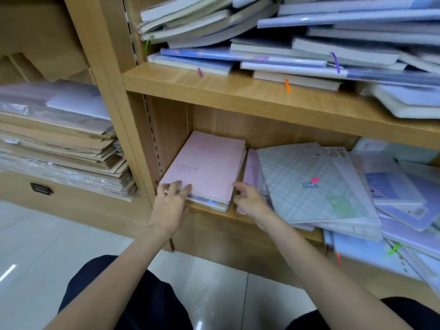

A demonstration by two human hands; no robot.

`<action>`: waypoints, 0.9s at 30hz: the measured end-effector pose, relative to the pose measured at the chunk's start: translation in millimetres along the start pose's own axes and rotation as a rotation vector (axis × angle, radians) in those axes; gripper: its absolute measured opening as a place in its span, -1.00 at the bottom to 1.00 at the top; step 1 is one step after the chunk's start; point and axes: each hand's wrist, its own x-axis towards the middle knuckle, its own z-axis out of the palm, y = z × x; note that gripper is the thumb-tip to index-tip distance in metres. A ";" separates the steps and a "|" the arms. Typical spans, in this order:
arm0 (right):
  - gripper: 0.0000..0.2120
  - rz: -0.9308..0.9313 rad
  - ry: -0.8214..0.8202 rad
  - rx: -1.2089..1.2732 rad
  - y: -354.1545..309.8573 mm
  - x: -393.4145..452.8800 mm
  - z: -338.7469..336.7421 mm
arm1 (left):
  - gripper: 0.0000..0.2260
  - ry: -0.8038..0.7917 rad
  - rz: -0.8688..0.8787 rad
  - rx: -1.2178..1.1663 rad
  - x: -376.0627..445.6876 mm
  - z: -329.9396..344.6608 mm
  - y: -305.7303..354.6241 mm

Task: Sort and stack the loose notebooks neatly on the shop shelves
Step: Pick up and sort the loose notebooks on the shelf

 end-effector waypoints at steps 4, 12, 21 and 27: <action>-0.63 -0.092 0.111 0.010 -8.3 -12.9 -44.7 | -0.57 -0.057 -0.007 0.054 13.1 -9.6 13.9; -0.17 0.355 0.289 -0.662 29.5 -43.8 -179.4 | -0.57 -0.078 0.163 -0.417 24.7 -5.9 115.4; -0.14 0.319 0.178 -0.723 39.7 -52.5 -192.1 | -0.64 -0.491 -0.430 -1.638 30.4 -27.6 196.1; -0.44 0.143 0.310 0.003 41.0 -61.7 -167.6 | -0.53 -0.532 -0.255 -1.701 37.8 -63.2 152.0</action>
